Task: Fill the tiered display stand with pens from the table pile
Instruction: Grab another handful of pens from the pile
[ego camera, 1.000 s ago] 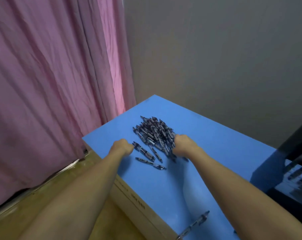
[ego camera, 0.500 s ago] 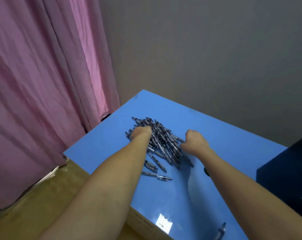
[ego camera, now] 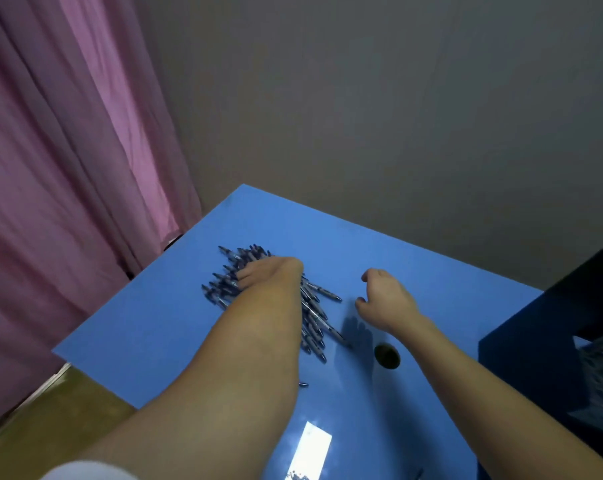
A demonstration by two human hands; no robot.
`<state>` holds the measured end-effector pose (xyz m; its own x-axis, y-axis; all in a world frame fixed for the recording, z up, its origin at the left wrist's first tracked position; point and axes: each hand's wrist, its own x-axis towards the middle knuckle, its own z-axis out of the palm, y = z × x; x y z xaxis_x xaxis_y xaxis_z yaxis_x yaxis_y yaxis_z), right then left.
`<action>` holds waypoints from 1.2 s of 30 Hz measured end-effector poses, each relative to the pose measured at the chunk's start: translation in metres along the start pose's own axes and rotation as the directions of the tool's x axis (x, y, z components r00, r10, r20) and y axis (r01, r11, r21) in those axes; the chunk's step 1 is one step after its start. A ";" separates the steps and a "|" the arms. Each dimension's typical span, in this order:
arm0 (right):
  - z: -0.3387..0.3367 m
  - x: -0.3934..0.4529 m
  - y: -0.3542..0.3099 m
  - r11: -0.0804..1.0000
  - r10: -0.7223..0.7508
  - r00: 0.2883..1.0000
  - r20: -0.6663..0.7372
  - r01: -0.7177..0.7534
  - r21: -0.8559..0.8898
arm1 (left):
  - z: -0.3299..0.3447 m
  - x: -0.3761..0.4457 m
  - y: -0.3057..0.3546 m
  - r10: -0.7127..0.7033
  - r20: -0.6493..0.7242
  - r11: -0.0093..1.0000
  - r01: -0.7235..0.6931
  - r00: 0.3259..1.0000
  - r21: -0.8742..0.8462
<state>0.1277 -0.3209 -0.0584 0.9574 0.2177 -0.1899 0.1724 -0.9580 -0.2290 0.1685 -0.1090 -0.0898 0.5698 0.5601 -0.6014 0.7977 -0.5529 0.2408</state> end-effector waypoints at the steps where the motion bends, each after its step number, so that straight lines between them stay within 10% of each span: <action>1: 0.000 0.002 0.001 1.000 -0.004 1.000 0.000 0.004 0.005 | 0.007 0.019 0.007 -0.085 -0.004 0.996 0.085 0.996 0.004; 9: -0.001 0.021 -0.006 0.998 -0.033 0.999 0.012 0.033 0.053 | 0.003 0.003 0.005 -0.063 -0.073 0.996 0.067 0.995 0.059; 19: 0.001 0.032 -0.017 0.997 -0.050 0.998 0.033 0.048 0.065 | -0.005 0.012 -0.011 -0.077 -0.172 0.962 0.028 0.982 -0.273; 36: 0.011 0.013 -0.008 0.991 -0.058 0.997 0.047 0.052 0.124 | 0.011 -0.013 -0.038 -0.007 -0.181 0.636 -0.135 0.983 -0.759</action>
<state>0.1362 -0.3087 -0.0698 0.9337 0.2817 -0.2210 0.1919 -0.9148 -0.3555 0.1288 -0.1017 -0.0995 0.5903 0.6666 -0.4553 0.5808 0.0410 0.8130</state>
